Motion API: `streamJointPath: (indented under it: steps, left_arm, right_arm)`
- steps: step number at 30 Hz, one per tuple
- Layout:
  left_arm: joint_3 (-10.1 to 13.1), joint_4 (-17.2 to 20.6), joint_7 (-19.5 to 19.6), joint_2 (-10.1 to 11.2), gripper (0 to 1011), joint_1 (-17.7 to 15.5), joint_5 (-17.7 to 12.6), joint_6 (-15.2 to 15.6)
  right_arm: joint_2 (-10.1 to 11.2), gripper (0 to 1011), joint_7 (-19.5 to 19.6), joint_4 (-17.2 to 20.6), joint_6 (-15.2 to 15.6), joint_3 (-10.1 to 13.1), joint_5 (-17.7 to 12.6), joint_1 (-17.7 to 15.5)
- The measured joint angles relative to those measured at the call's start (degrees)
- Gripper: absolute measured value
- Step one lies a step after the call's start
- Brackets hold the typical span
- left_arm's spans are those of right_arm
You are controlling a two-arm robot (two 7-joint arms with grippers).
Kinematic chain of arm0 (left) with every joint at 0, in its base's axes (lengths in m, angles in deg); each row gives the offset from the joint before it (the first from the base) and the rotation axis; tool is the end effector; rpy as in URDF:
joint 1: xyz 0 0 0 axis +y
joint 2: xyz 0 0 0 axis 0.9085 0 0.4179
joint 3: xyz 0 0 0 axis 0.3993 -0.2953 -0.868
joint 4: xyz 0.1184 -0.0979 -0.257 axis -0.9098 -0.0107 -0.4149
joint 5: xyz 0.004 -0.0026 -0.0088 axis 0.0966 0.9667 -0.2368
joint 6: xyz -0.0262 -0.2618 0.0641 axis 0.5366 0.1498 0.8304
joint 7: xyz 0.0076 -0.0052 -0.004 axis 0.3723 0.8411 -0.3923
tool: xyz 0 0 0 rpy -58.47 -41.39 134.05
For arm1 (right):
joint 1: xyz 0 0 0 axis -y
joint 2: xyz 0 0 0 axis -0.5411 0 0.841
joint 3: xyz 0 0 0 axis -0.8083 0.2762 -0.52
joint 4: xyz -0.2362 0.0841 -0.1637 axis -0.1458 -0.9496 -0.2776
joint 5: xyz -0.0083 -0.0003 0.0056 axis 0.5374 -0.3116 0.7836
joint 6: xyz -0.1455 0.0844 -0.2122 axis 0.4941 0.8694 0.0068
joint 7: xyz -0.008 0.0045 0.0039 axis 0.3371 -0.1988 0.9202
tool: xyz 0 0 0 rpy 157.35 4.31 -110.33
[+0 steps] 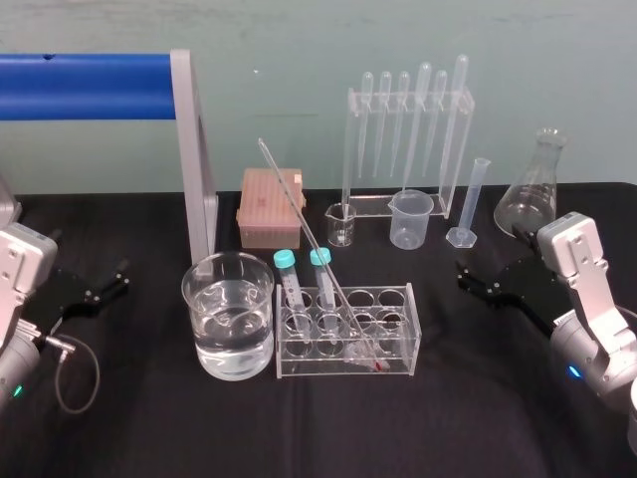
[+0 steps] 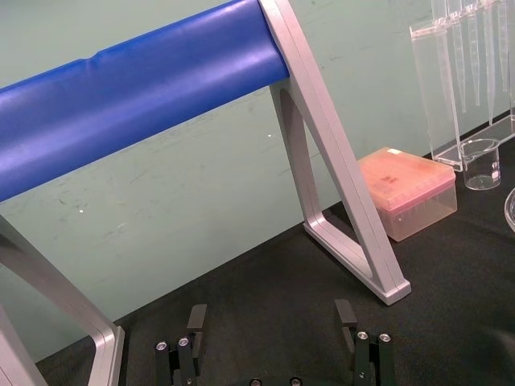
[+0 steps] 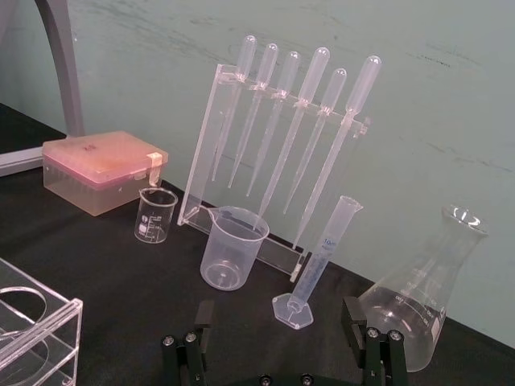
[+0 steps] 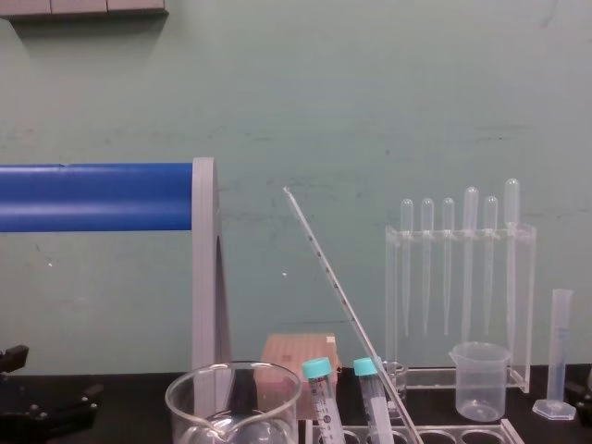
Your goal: Hold the thermometer with one hand and immerse one end into the beaker, then reinsert it into the test tube rack.
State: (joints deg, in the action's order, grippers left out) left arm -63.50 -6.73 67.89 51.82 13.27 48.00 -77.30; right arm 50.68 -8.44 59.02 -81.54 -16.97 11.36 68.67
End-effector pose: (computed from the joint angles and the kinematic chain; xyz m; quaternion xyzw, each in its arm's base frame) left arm 0.3237 0.0979 -0.3025 0.1415 -0.1325 0.5800 0.7912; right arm 0.3236 -0.0980 -0.3025 -0.1415 -0.1325 -0.5800 0.7912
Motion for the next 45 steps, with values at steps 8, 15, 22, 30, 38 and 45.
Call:
streamJointPath:
  steps: [8, 15, 22, 30, 38, 45]
  left_arm:
    - [0.0, 0.0, 0.0, 0.0, 1008, 0.0, 0.0, 0.0]
    - [0.0, 0.0, 0.0, 0.0, 1008, 0.0, 0.0, 0.0]
    - [0.0, 0.0, 0.0, 0.0, 1008, 0.0, 0.0, 0.0]
    - [0.0, 0.0, 0.0, 0.0, 1008, 0.0, 0.0, 0.0]
    - [0.0, 0.0, 0.0, 0.0, 1008, 0.0, 0.0, 0.0]
    - [0.0, 0.0, 0.0, 0.0, 1008, 0.0, 0.0, 0.0]
  right_arm:
    - [0.0, 1003, 0.0, 0.0, 0.0, 0.0, 0.0, 0.0]
    - [0.0, 1003, 0.0, 0.0, 0.0, 0.0, 0.0, 0.0]
    - [0.1, 1003, -0.2, 0.2, 0.0, 0.2, 0.1, -0.1]
    - [1.7, 1003, -10.3, 5.4, 5.1, 4.2, -9.2, 0.0]
    - [2.8, 1003, -24.2, 8.9, 12.8, 5.8, -18.9, 3.7]
    - [1.6, 1003, -33.7, 10.0, 14.3, 3.0, -20.6, 8.7]
